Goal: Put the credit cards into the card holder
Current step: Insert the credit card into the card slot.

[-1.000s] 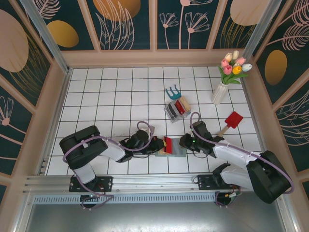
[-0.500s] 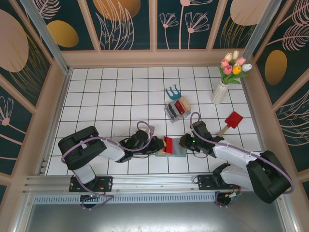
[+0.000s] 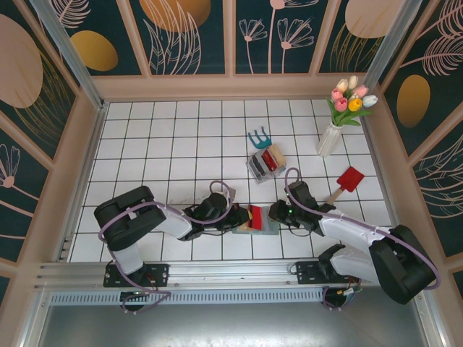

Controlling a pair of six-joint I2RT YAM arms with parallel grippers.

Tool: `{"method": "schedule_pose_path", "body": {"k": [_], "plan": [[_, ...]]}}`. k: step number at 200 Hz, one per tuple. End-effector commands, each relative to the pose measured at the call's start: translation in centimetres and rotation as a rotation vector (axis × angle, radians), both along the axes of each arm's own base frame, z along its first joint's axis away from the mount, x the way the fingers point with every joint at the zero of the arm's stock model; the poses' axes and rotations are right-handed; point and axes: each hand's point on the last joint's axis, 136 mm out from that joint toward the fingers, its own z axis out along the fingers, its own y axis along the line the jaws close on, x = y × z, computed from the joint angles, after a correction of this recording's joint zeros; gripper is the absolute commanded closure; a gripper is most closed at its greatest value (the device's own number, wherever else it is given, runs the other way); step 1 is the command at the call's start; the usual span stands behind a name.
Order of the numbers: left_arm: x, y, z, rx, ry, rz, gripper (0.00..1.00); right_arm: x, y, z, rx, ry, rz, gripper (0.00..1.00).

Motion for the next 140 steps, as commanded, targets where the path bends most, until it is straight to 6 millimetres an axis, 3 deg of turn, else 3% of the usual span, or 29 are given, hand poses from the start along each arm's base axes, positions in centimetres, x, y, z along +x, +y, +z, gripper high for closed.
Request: {"method": "schedule_pose_path", "body": {"k": [1,104,140], "plan": [[-0.6,-0.4,-1.0,0.031,0.029,-0.029,0.96,-1.5,-1.7,-2.5,-0.09,0.066,-0.02,0.76],[-1.6,0.3,0.1,-0.008,0.093,-0.004,0.95,-1.1,-2.4,-1.3,-0.106,0.026,-0.058,0.75],[-1.5,0.1,-0.4,-0.016,0.096,0.01,0.94,-1.2,-3.4,-1.2,-0.147,0.036,-0.101,0.71]]}}
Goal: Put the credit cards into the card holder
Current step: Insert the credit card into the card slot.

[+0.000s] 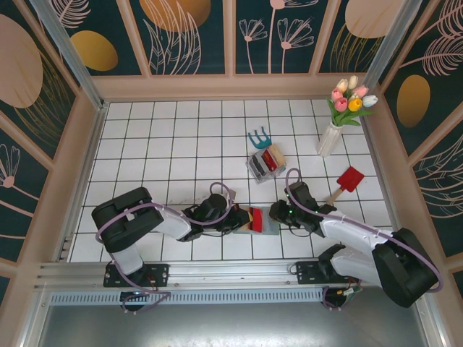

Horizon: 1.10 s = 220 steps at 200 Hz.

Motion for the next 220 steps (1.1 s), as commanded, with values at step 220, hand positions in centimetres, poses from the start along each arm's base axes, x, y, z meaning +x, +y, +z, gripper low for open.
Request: {"method": "schedule_pose_path", "body": {"k": [220], "plan": [[0.9,-3.1,0.3,-0.069,-0.024,-0.031,0.94,-1.2,-3.9,-1.2,-0.04,0.075,-0.163,0.61]]}}
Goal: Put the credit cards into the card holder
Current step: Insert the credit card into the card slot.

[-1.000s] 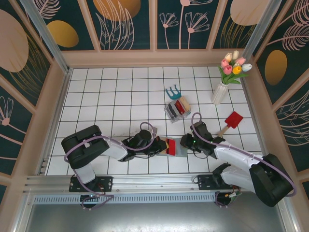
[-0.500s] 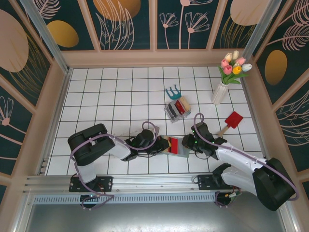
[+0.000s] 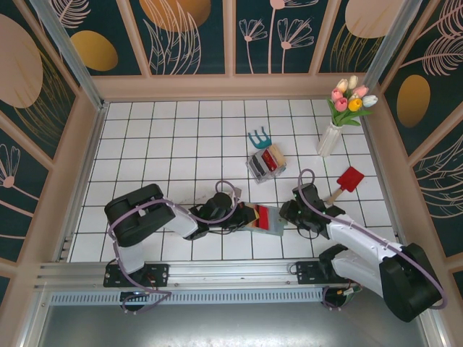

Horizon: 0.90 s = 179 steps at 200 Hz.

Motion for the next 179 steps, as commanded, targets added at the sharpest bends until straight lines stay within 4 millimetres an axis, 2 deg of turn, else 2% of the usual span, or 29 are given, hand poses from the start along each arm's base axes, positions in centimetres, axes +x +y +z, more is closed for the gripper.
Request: {"method": "schedule_pose_path", "body": {"k": [1,27,79,114,151,179], "plan": [[-0.1,-0.8,0.2,-0.014,-0.015,-0.028,0.93,-1.1,0.4,-1.0,0.043,0.041,0.019,0.61],[-0.4,-0.7,-1.0,0.037,-0.001,-0.044,0.92,-1.1,1.1,-0.8,0.066,0.035,0.057,0.64],[-0.5,-1.8,-1.0,0.028,-0.006,-0.096,0.87,-1.1,2.9,-0.7,0.143,0.039,0.119,0.74],[-0.7,-2.3,-1.4,0.052,-0.009,-0.131,0.92,-1.0,2.7,-0.7,0.133,0.033,0.108,0.76],[-1.3,-1.0,-2.7,0.164,-0.026,-0.175,0.97,-0.9,2.2,-0.9,0.103,0.032,0.102,0.76],[-1.4,-1.3,-2.6,0.17,-0.035,-0.196,0.92,-0.9,2.2,-0.9,0.104,0.03,0.11,0.76]]}}
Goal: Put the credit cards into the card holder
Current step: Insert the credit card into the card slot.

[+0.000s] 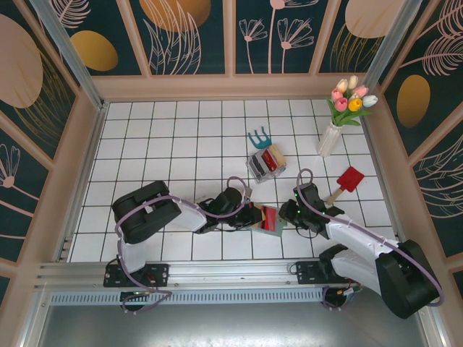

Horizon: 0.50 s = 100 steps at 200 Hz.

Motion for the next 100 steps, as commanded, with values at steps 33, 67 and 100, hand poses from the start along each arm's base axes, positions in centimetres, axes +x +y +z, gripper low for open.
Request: {"method": "schedule_pose_path", "body": {"k": [33,67,100], "plan": [[-0.6,-1.1,-0.4,0.02,0.007,-0.064,0.9,-1.4,1.2,-0.8,0.058,0.043,0.061,0.77],[-1.3,-1.4,-1.2,0.038,0.023,-0.084,0.88,-1.5,1.2,-0.8,0.066,0.042,0.059,0.76],[-1.5,-0.6,-1.4,0.065,0.011,-0.071,0.82,-1.5,0.9,-1.0,0.046,0.046,0.051,0.76]]}}
